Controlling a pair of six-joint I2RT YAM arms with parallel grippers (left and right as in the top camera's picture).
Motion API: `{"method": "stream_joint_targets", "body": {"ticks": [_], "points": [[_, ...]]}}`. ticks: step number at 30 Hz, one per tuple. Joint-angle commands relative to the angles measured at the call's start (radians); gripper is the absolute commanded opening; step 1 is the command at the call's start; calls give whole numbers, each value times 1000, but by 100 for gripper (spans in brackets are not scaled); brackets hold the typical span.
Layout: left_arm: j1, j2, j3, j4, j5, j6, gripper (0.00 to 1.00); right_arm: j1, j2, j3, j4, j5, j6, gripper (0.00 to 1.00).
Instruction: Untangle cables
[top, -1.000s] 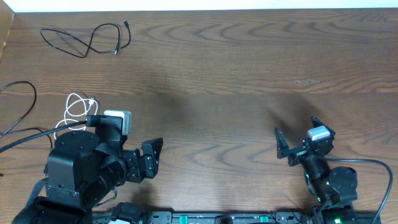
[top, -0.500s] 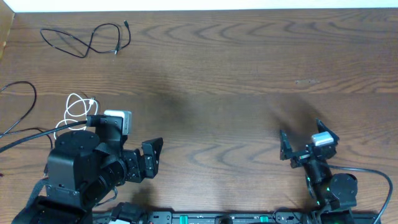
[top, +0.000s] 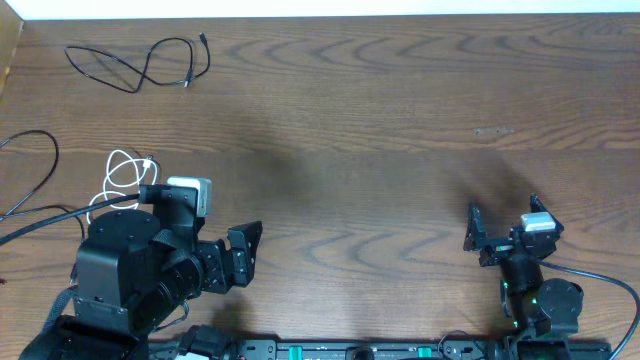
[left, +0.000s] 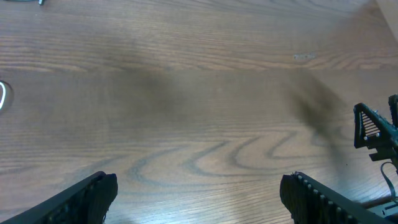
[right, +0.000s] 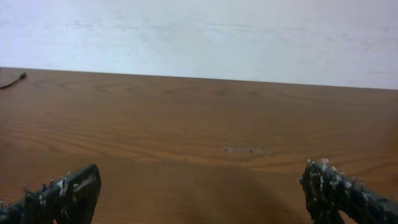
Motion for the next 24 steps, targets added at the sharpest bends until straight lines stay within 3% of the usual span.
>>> {"method": "stream_joint_targets", "body": {"ticks": [1,24], "points": [[-3,0,-1,1,-13,9,89,-22,-9,-2,-10,23,-33,99],[-3,0,-1,1,-13,9,89,-35,-9,-1,-14,41,5,99]]}}
